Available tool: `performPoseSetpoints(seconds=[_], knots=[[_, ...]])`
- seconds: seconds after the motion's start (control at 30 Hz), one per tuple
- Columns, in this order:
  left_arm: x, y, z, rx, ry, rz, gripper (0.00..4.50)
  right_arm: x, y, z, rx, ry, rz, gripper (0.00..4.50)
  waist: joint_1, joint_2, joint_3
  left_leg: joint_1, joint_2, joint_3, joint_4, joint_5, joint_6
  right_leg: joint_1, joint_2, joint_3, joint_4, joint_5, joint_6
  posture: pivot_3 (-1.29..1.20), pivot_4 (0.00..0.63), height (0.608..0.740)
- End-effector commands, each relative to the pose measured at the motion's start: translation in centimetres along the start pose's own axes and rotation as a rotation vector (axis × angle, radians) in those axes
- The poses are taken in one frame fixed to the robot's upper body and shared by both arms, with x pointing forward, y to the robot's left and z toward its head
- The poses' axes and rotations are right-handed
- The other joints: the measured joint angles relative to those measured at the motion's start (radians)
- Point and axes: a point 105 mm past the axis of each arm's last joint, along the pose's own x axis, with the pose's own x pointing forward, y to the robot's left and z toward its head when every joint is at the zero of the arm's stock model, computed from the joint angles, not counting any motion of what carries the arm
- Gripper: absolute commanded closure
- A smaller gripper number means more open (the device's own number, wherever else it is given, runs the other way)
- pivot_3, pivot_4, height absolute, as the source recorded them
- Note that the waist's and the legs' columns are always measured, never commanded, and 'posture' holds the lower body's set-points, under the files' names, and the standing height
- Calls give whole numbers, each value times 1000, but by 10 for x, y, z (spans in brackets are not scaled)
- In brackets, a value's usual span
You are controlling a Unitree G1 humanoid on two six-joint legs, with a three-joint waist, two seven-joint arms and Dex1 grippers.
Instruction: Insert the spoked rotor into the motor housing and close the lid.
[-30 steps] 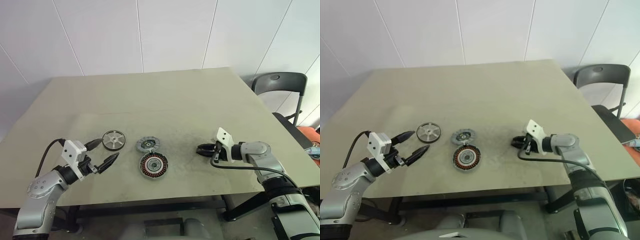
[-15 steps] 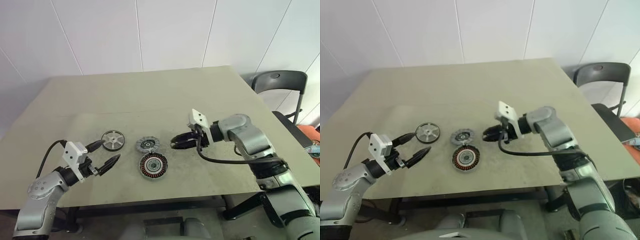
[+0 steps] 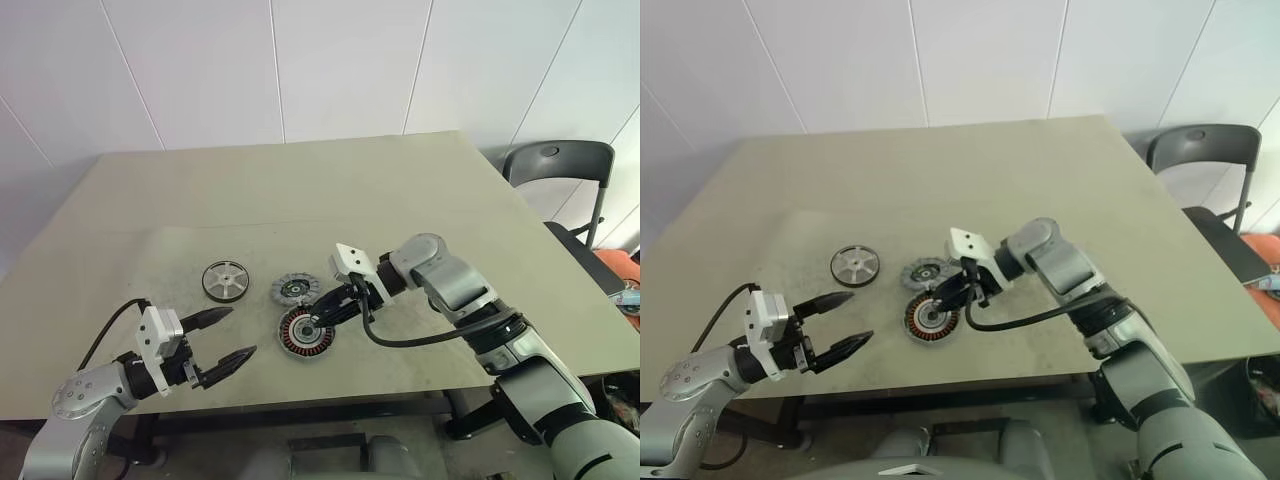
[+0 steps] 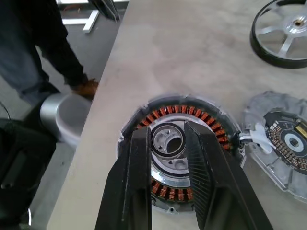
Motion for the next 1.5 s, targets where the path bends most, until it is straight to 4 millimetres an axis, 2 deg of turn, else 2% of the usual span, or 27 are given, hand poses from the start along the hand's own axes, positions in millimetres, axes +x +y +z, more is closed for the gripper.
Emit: performPoseSetpoints(seconds=[0.03,0.37,0.63,1.33,1.37,1.5], knots=[[2,-1,11,42,-25,-22,0,7,-6,9,-45,-12,7,3849,-2,0,0,0,0,0,0,0,0,0,0,0,0,0,0,0,0,740],[-1,0,8,46,-17,-3,0,20,-13,2,21,-44,33,3849,-2,0,0,0,0,1,0,0,0,-1,0,1,1,1,2,0,0,740],[-3,0,7,52,-16,8,0,21,-15,-5,22,-32,19,3849,-2,0,0,0,0,2,0,0,0,-1,0,2,1,1,2,0,0,740],[-4,4,4,64,-15,24,0,23,-21,-9,30,-27,0,3849,-2,0,0,0,0,3,-1,0,0,-3,1,3,2,1,2,0,0,740],[-4,4,4,65,-14,24,0,22,-21,-8,30,-29,1,3103,-2,0,0,0,0,3,0,0,0,-3,1,3,2,1,2,0,0,740],[-3,4,4,65,-15,23,0,19,-20,-1,23,-48,9,1776,-2,0,0,0,0,3,-1,0,0,-3,1,4,2,1,2,0,0,740]])
